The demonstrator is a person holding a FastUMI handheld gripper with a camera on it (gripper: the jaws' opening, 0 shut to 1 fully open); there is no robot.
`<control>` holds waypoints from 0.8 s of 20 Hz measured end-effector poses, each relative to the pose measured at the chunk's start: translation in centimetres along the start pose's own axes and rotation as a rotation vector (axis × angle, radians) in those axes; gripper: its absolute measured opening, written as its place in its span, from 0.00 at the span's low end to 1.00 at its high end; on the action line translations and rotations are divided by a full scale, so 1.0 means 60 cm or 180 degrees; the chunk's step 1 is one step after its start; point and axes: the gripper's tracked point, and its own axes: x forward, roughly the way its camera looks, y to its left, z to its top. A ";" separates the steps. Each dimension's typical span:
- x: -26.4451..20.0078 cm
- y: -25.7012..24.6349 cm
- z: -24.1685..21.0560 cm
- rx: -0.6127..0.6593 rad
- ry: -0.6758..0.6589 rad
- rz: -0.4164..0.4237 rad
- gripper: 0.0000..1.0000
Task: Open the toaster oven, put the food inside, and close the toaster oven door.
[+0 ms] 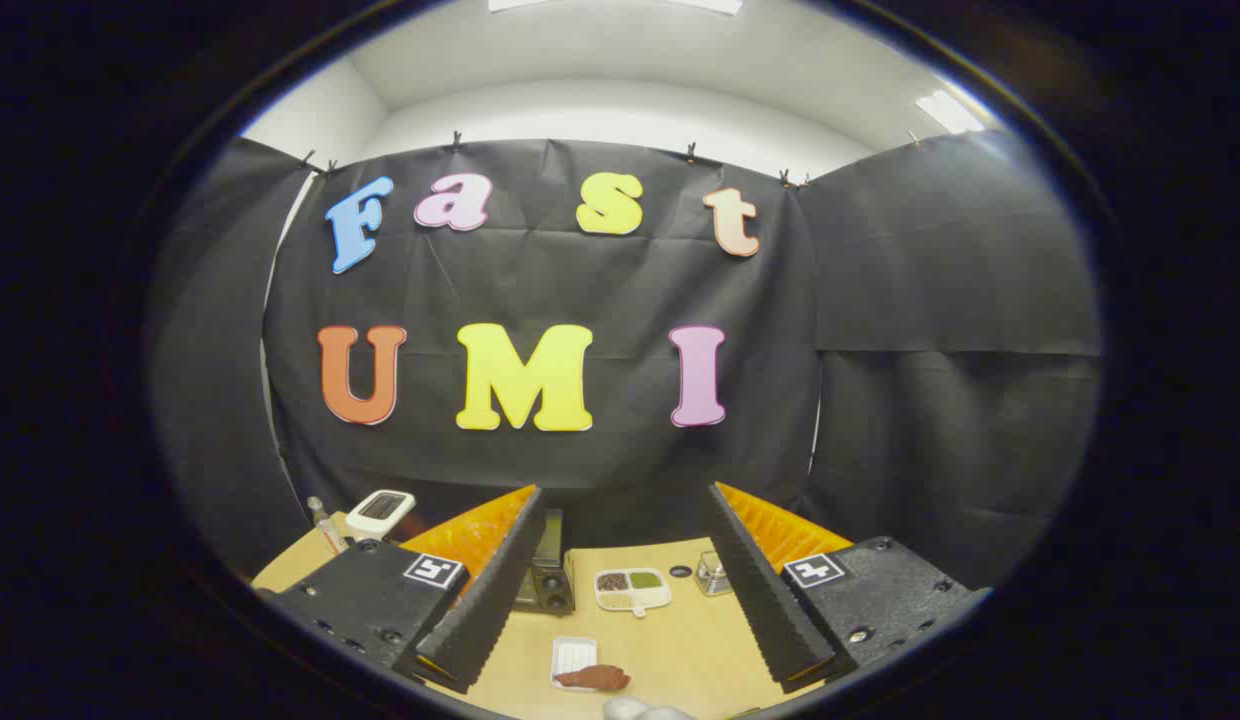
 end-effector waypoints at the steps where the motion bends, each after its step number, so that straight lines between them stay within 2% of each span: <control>1: 0.003 0.000 -0.002 -0.0022 -0.0006 0.0002 1.00; 9: 0.024 0.024 -0.007 -0.0028 0.0015 0.0106 1.00; 16: 0.054 0.041 -0.025 0.0032 0.0032 0.0052 1.00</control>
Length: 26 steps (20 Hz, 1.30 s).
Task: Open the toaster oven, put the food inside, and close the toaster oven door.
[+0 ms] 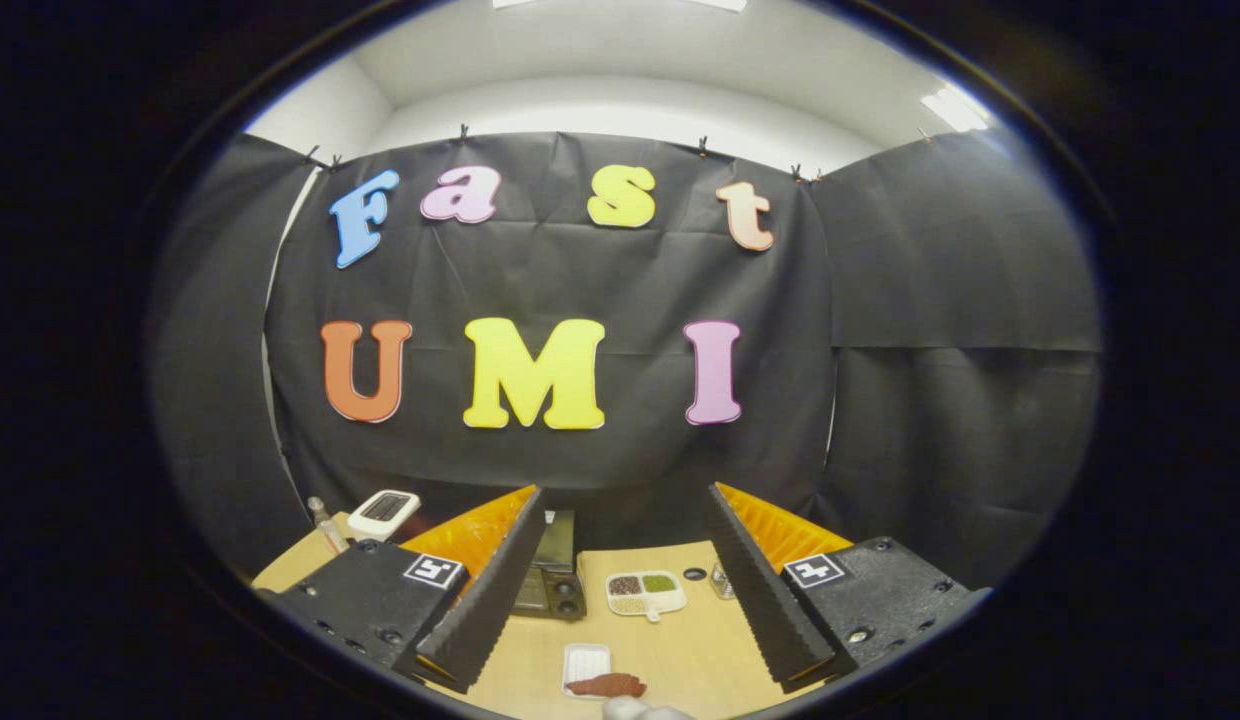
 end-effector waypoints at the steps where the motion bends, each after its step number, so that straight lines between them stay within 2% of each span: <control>1: 0.011 0.009 -0.011 -0.0015 0.0014 -0.0021 1.00; 9: 0.109 0.161 -0.100 -0.0133 0.0106 0.0201 1.00; 13: 0.173 0.262 -0.170 -0.0142 0.0216 0.0382 1.00; 18: 0.262 0.362 -0.274 -0.0095 0.0463 0.0445 1.00; 26: 0.368 0.404 -0.402 -0.0094 0.0833 0.0342 1.00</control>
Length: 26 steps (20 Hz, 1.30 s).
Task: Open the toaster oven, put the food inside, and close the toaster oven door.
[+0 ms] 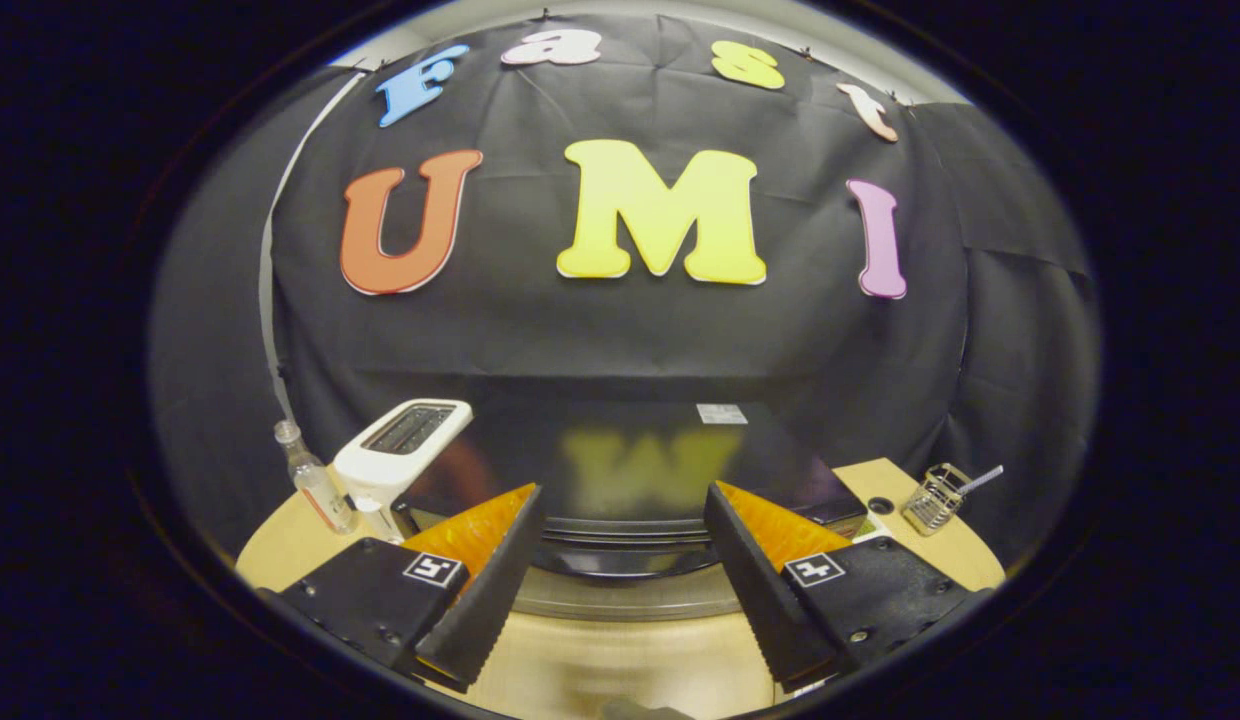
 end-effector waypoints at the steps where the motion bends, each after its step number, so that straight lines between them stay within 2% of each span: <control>1: 0.006 -0.004 -0.014 0.0004 0.0063 -0.0034 1.00; 7: -0.009 -0.007 -0.036 0.0170 0.0174 -0.0052 1.00; 14: -0.085 -0.009 -0.087 0.0123 0.0267 -0.0065 1.00; 26: -0.172 -0.019 -0.242 0.0088 0.0821 0.0052 1.00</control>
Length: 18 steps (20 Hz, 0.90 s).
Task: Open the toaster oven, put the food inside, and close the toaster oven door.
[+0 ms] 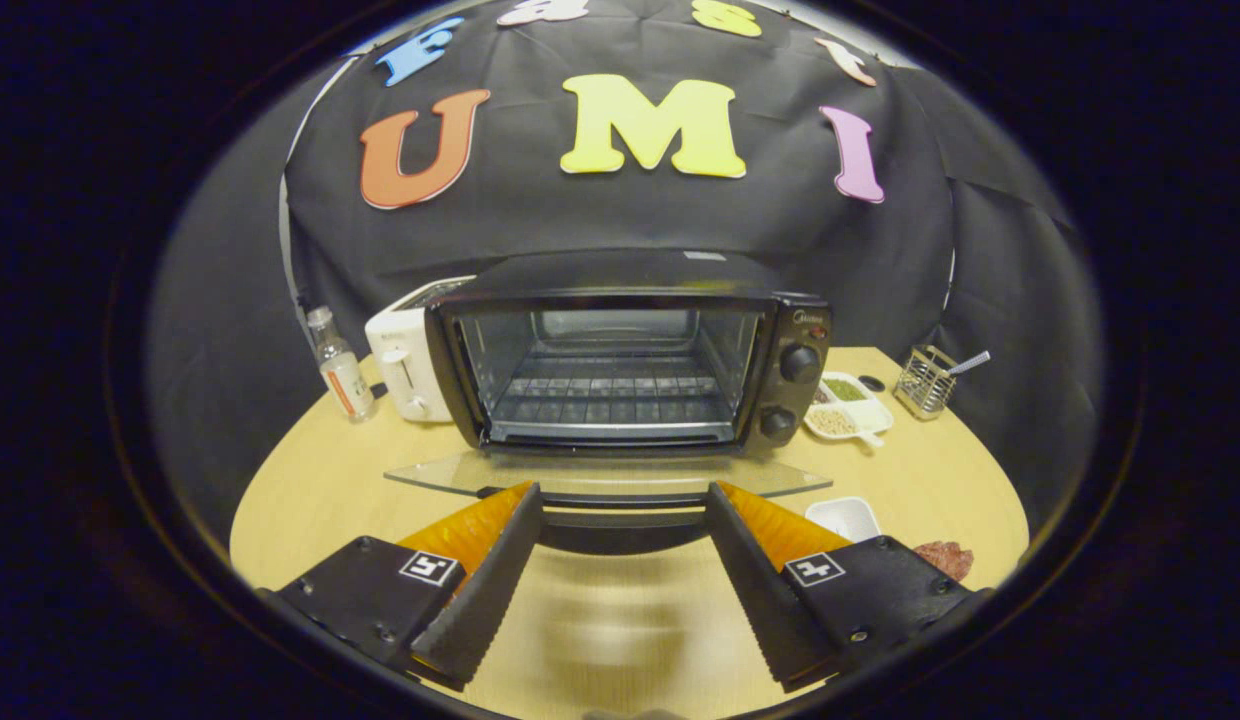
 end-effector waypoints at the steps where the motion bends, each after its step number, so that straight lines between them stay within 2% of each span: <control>1: -0.003 0.001 -0.018 0.0004 0.0055 -0.0001 1.00; 11: 0.026 -0.010 -0.140 -0.0007 0.0625 -0.0007 1.00; 18: 0.028 -0.012 -0.146 -0.0106 0.0671 0.0002 1.00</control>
